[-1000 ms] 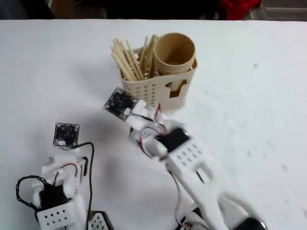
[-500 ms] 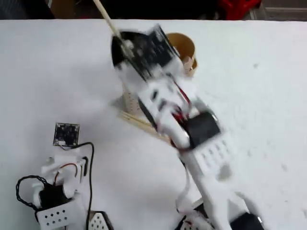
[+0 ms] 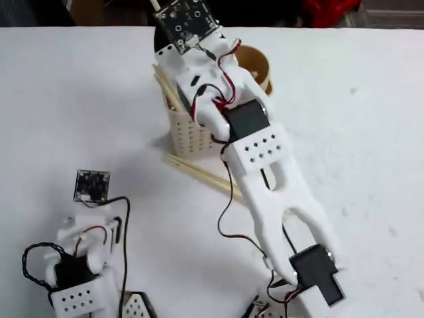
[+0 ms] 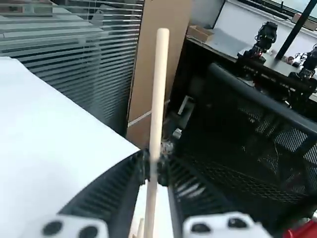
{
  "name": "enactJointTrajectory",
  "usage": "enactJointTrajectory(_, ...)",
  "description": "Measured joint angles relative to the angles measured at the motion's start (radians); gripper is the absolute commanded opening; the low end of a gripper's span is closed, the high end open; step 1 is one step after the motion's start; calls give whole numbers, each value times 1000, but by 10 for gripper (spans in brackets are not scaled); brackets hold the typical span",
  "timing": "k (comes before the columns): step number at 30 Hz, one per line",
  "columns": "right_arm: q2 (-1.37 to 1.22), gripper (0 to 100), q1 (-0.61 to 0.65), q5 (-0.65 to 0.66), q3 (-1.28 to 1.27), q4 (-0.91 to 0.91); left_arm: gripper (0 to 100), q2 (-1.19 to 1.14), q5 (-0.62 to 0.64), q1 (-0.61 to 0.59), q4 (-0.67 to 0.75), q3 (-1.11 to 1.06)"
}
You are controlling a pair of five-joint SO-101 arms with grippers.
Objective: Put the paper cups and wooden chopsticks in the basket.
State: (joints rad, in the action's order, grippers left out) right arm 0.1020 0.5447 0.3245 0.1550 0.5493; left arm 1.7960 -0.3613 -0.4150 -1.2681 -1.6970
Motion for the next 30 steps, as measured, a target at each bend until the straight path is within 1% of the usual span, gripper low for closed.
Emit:
enactJointTrajectory(6, 0, 26, -3, -3, 0, 0, 219, 0, 0, 0, 0, 0)
enactJointTrajectory(10, 0, 126, -5, -75, 0, 0, 219, 0, 0, 0, 0, 0)
enactJointTrajectory(12, 0, 159, -5, -118, 0, 0, 219, 0, 0, 0, 0, 0)
enactJointTrajectory(15, 0, 145, -5, -141, 0, 9, 219, 0, 0, 0, 0, 0)
enactJointTrajectory(19, 0, 87, -5, -144, 0, 54, 219, 0, 0, 0, 0, 0)
enactJointTrajectory(23, 66, 13, -5, -147, 0, 206, 219, 0, 0, 0, 0, 0)
enactJointTrajectory(28, 222, 34, -5, -140, 14, 569, 219, 0, 0, 0, 0, 0)
enactJointTrajectory(30, 275, 34, 5, -54, 14, 718, 219, 0, 0, 0, 0, 0)
